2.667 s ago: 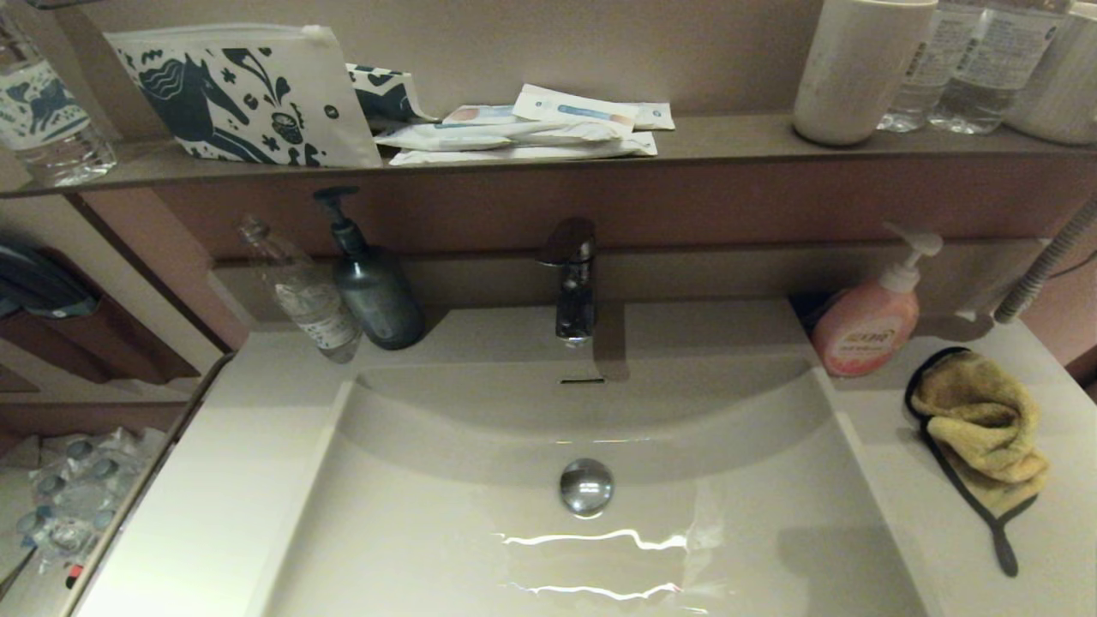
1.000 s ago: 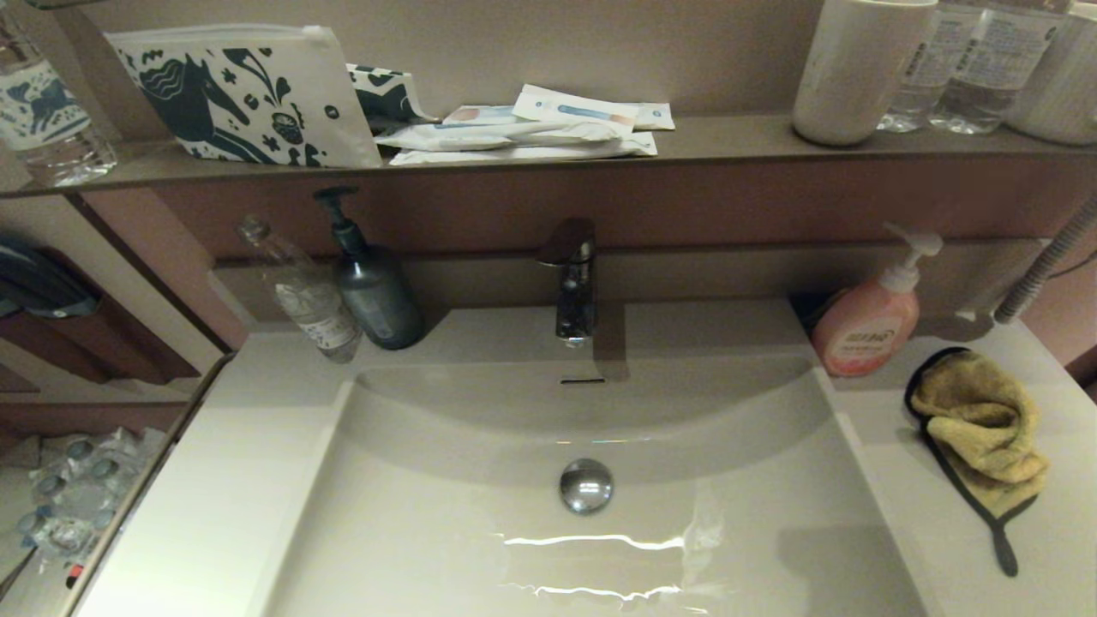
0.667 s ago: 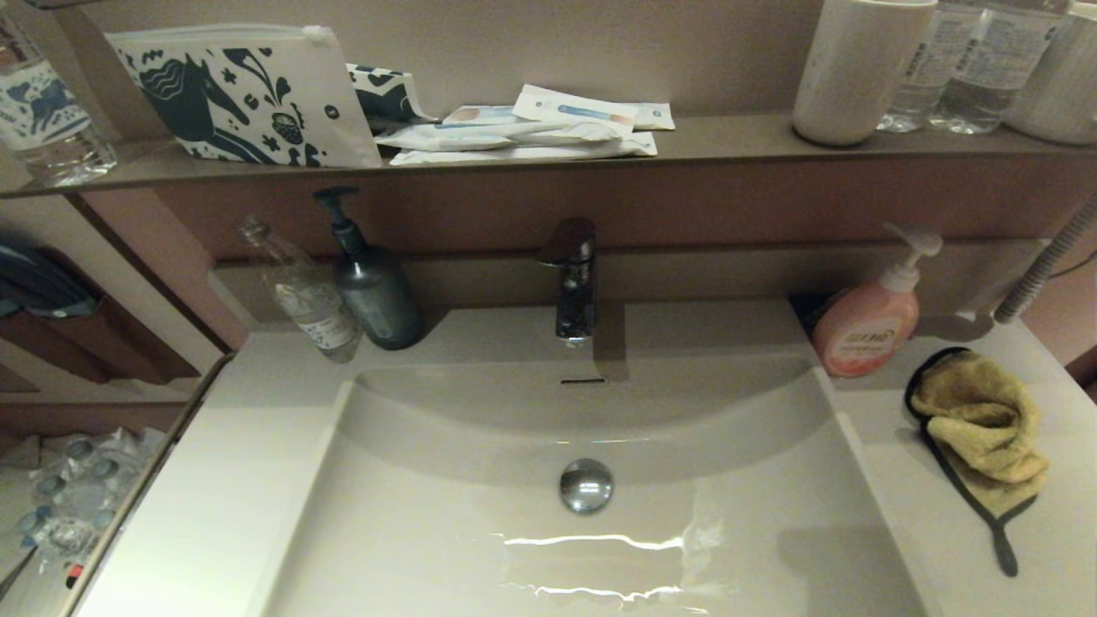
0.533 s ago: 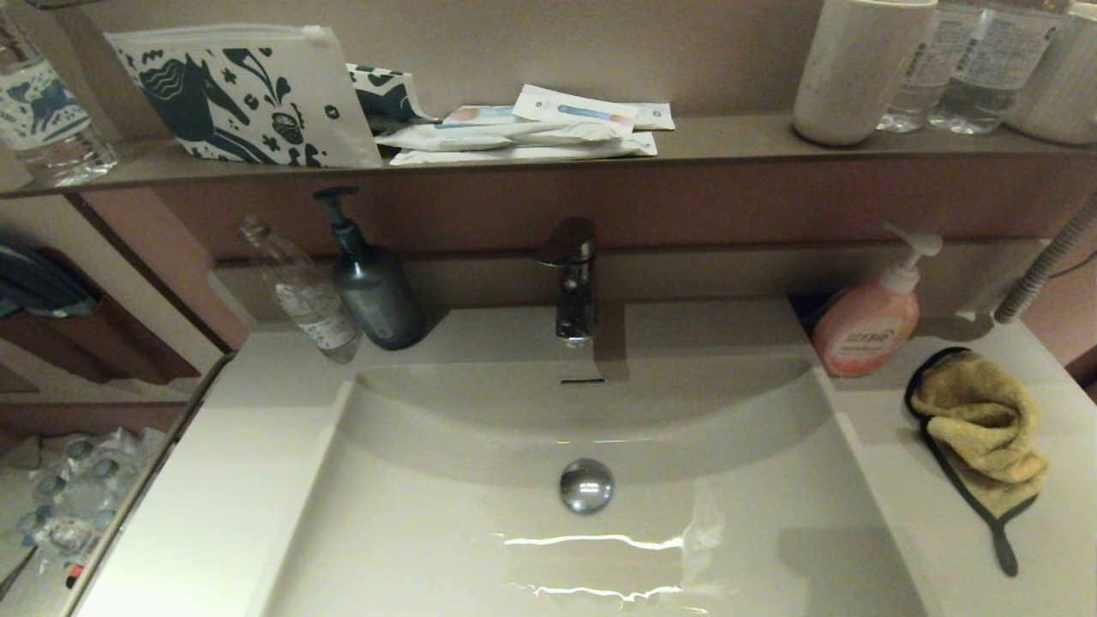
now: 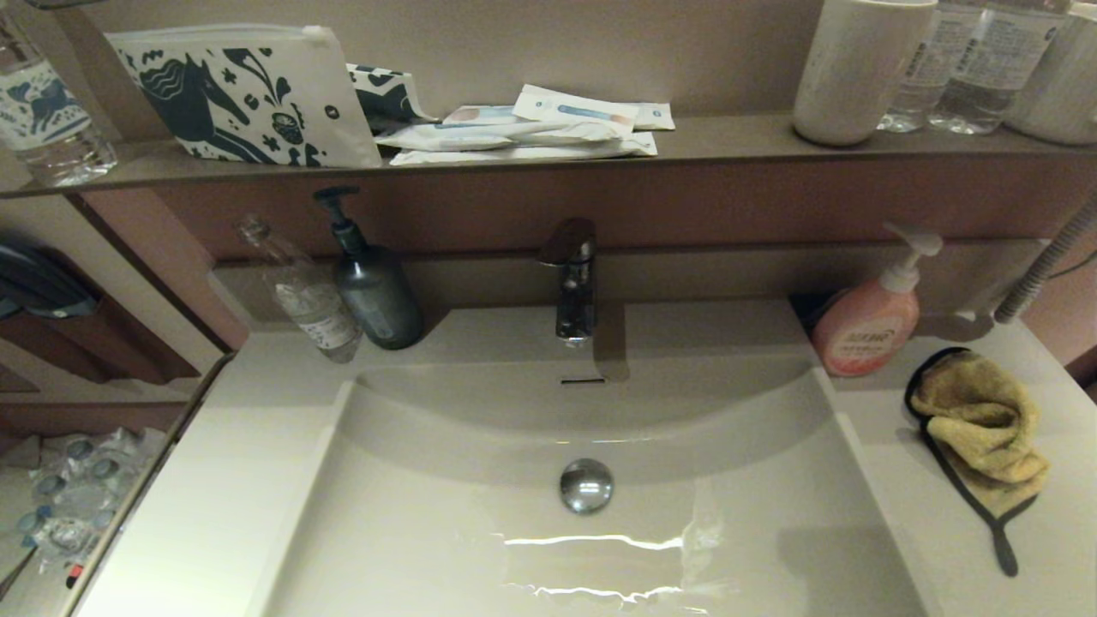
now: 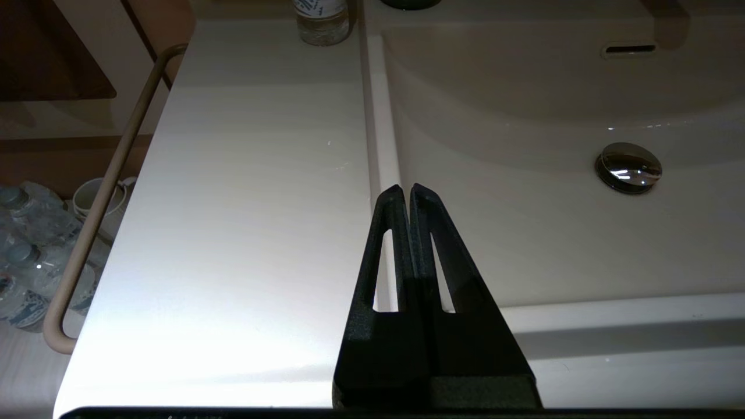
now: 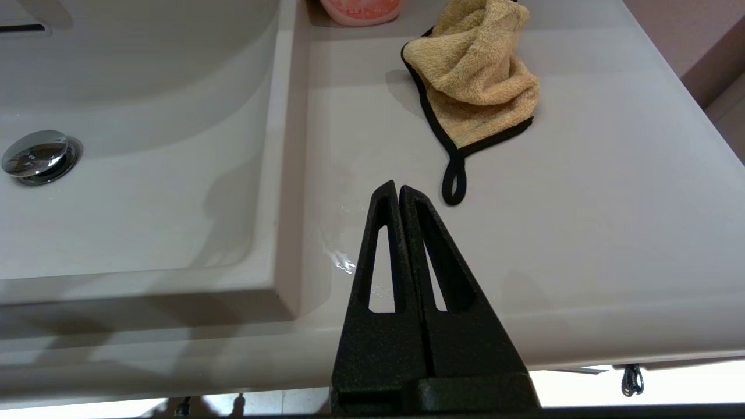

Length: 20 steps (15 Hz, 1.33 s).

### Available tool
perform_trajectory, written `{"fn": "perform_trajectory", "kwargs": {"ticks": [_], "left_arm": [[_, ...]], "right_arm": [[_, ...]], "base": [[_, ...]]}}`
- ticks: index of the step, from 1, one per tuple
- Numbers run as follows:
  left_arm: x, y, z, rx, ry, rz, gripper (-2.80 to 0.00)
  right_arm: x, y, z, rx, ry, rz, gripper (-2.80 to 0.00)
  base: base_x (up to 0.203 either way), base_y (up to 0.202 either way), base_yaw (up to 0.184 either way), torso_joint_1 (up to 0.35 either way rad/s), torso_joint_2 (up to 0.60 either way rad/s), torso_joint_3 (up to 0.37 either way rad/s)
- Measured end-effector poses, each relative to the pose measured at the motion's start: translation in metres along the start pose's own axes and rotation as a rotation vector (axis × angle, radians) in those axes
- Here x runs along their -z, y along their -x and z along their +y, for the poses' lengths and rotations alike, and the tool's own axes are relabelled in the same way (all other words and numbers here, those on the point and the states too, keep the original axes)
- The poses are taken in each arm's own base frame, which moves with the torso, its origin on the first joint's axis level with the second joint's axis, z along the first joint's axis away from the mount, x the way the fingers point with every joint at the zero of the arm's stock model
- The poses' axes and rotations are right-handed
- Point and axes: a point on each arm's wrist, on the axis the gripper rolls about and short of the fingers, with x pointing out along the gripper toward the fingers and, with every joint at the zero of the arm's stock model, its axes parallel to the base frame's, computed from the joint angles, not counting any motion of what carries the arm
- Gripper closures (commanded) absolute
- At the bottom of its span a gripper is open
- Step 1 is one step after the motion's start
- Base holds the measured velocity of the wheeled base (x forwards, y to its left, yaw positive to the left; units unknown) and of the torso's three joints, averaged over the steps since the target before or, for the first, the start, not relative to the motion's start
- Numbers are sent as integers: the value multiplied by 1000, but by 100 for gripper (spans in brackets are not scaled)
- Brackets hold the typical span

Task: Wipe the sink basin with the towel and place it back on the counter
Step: Pick up the cloth

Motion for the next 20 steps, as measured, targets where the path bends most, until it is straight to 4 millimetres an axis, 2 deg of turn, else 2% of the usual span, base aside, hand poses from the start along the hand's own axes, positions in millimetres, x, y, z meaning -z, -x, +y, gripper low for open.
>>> {"fn": "perform_trajectory", "kwargs": {"ticks": [20], "left_arm": [[0,0,0,0,-1,0,0]], "right_arm": [[0,0,0,0,0,0,0]], "base": [[0,0,0,0,0,0]]}}
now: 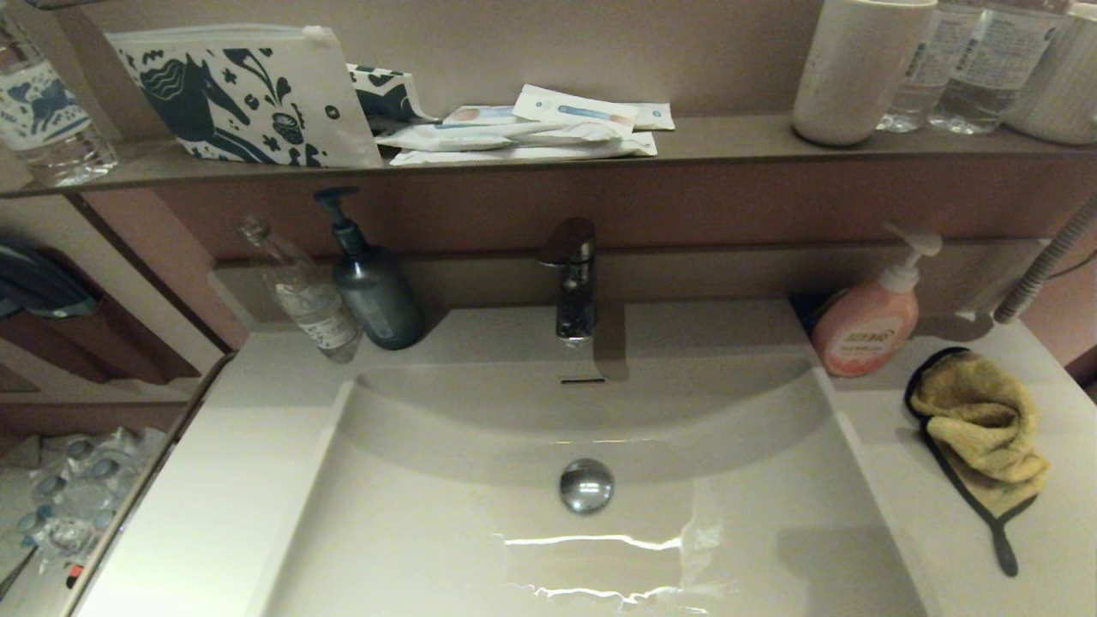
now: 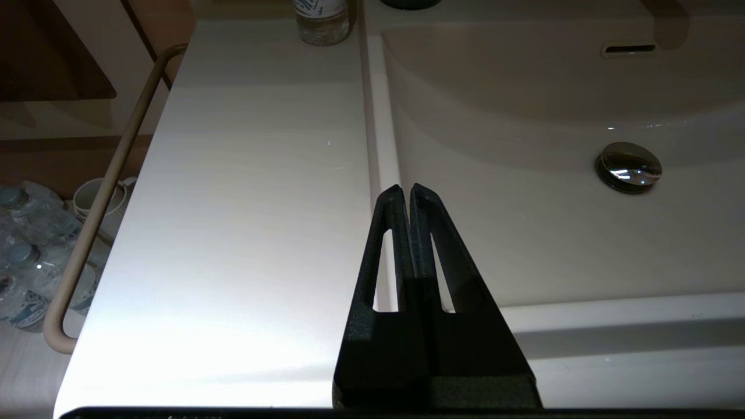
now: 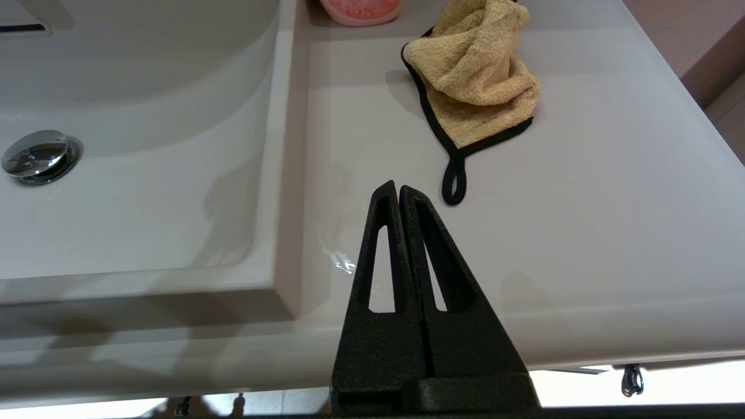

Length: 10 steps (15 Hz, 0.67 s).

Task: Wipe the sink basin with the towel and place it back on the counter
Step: Pick up the cloth

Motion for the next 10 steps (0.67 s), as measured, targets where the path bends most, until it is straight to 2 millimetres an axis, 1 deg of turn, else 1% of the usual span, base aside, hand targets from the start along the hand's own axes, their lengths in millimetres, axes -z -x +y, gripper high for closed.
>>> {"fn": "perform_trajectory", "kwargs": {"ticks": [10], "left_arm": [[0,0,0,-1,1,0,0]], "right_arm": [[0,0,0,0,1,0,0]], "base": [[0,0,0,0,0,0]]}}
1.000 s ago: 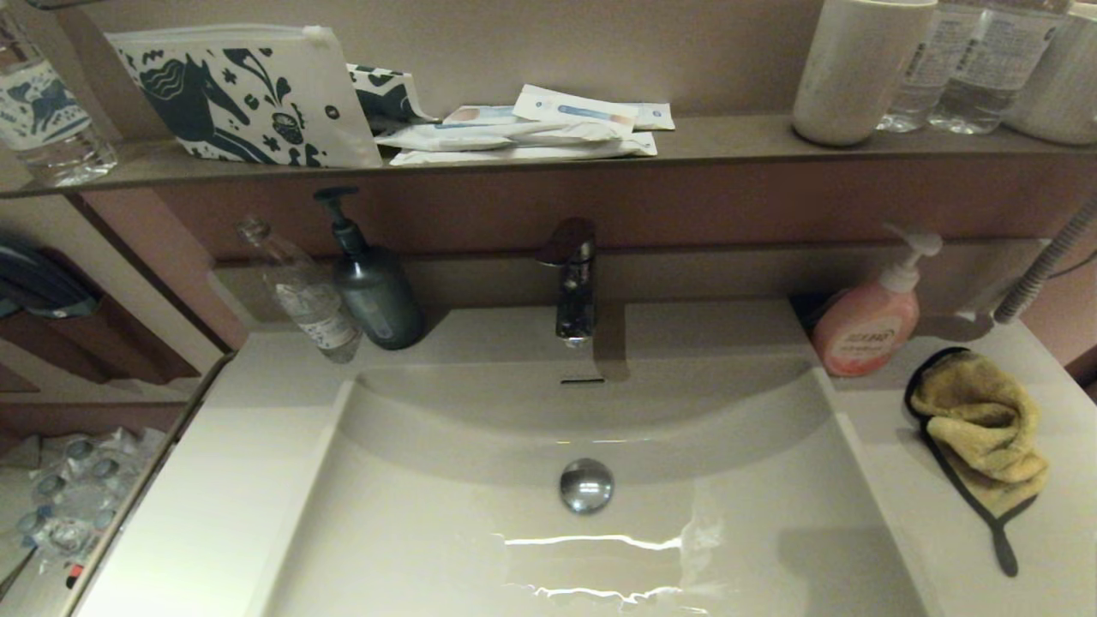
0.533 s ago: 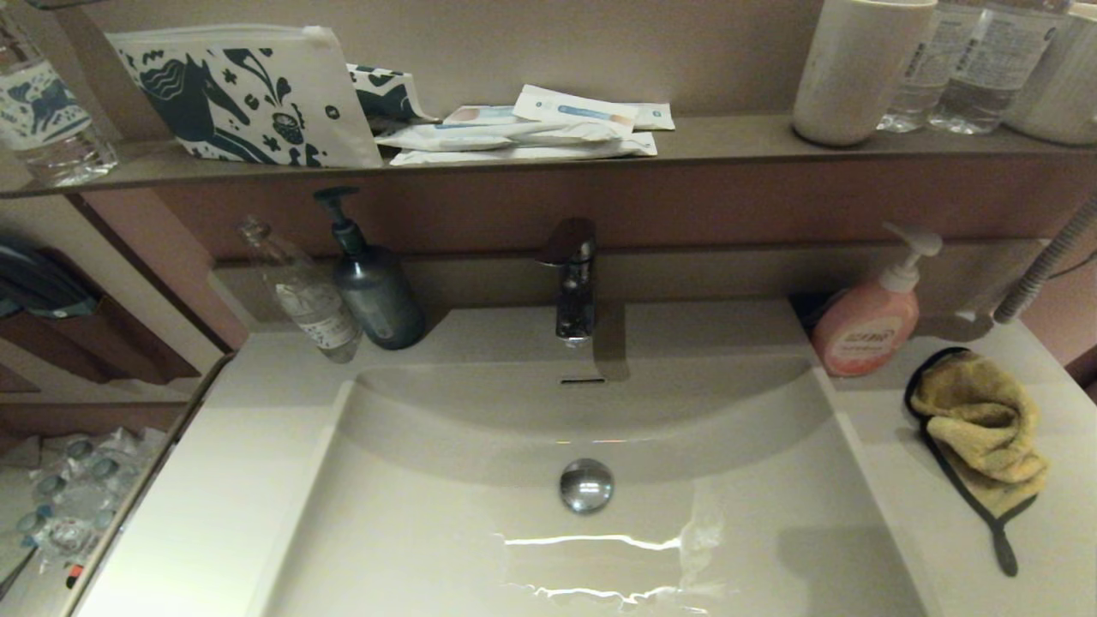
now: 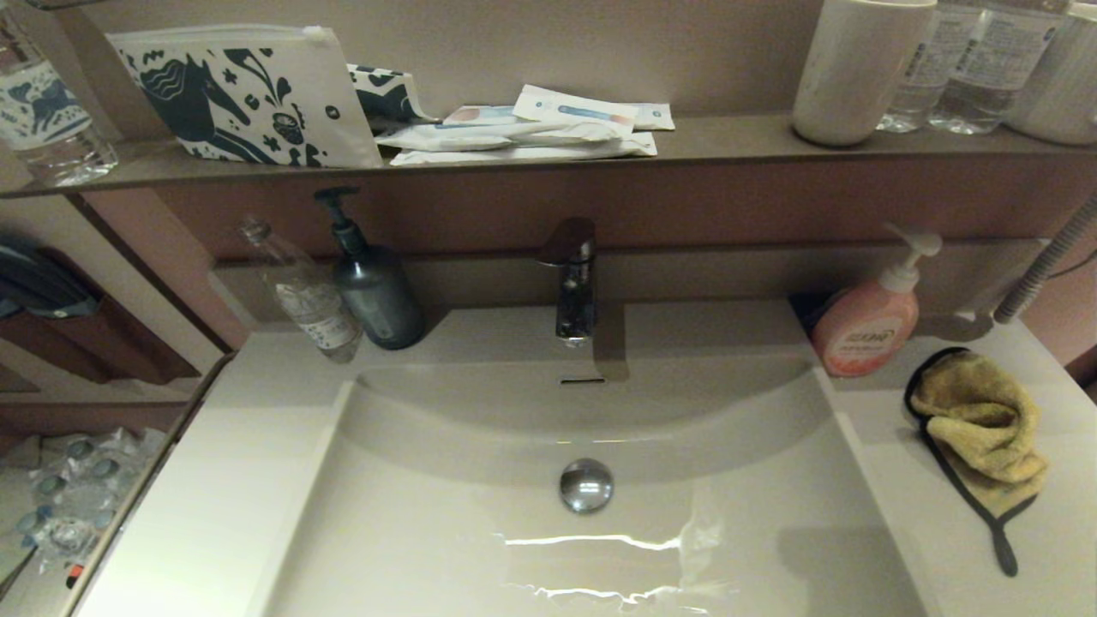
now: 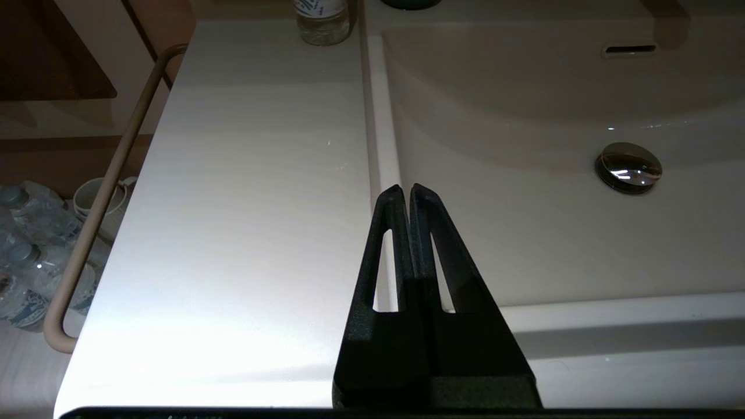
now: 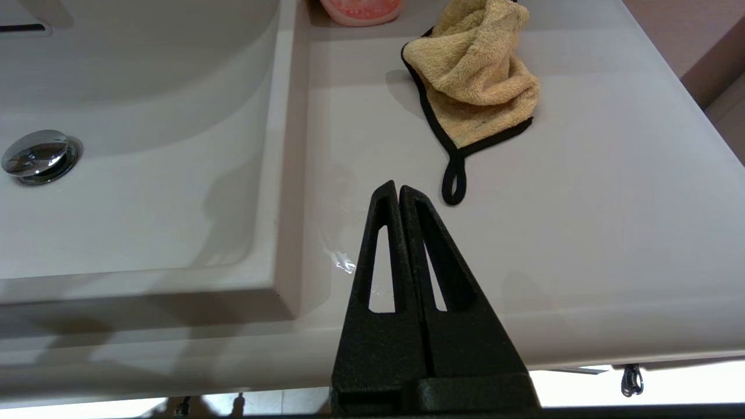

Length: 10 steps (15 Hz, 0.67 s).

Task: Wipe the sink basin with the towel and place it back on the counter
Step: Pick up the cloth

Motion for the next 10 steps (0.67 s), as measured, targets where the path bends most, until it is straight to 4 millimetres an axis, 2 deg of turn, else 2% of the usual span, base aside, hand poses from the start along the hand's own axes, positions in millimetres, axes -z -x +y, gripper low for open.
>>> {"fn": "perform_trajectory", "kwargs": {"ticks": [7,10], "left_arm": [[0,0,0,0,0,0,0],[0,0,0,0,0,0,0]], "right_arm": [[0,0,0,2,5,3,0],[-12,3,0,0,7,-9,0]], "base": [[0,0,0,0,0,0],[0,0,0,0,0,0]]}}
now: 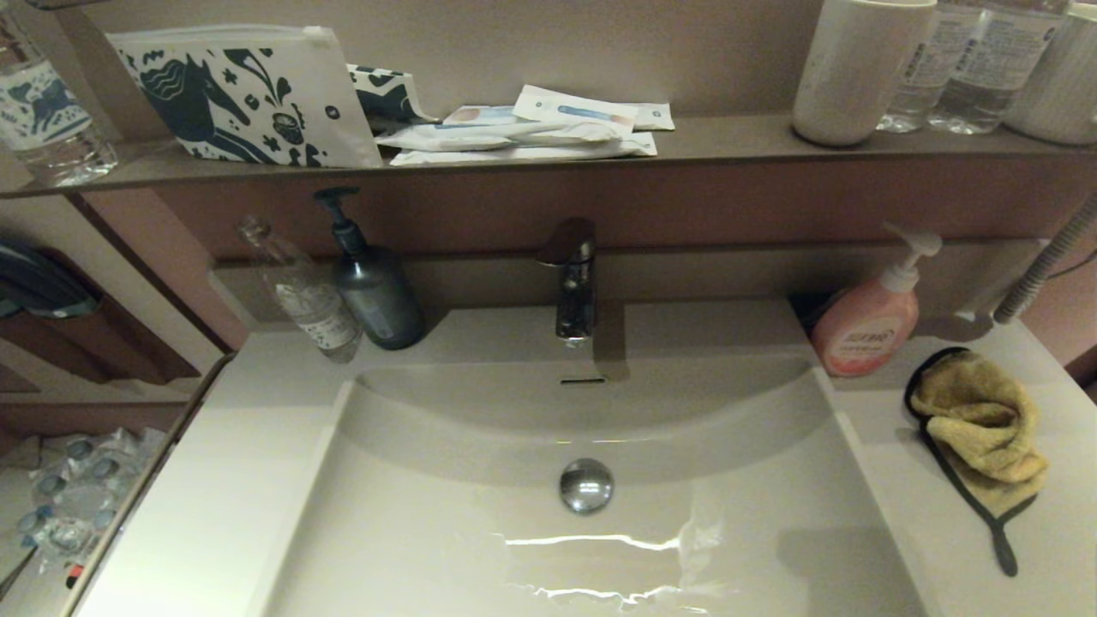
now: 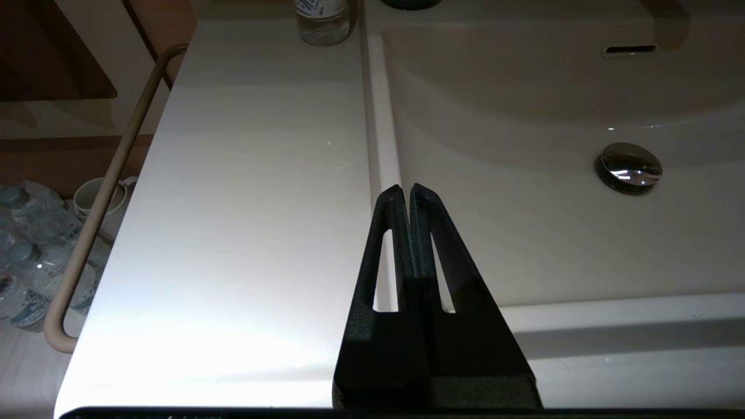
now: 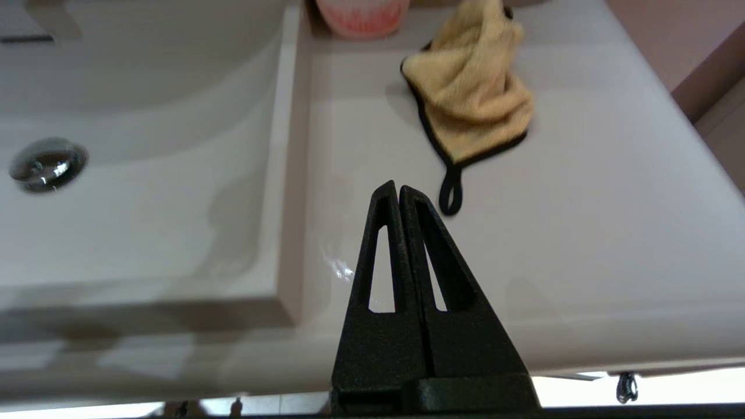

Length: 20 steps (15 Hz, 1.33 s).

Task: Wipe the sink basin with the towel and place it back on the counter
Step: Pick up the cloth

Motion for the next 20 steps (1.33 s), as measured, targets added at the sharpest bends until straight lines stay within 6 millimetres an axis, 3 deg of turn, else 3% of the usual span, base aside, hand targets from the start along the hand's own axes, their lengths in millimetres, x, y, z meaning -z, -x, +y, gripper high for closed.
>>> {"fn": "perform_trajectory", "kwargs": {"ticks": [7,10,13,16,20], "left_arm": [[0,0,0,1,0,0,0],[0,0,0,0,0,0,0],[0,0,0,0,0,0,0],[0,0,0,0,-1,0,0],[0,0,0,0,0,0,0]], "right_arm": [[-66,-12,0,38,-2,15,0],[-107,-32,0,102,2,45,0],[-136,-66,-2,196,13,118,0],[-142,-102,-2,237,27,229,0],[-130,-150,-9,300,26,362,0]], "base": [[0,0,0,0,0,0],[0,0,0,0,0,0],[0,0,0,0,0,0],[0,0,0,0,0,0],[0,0,0,0,0,0]]}}
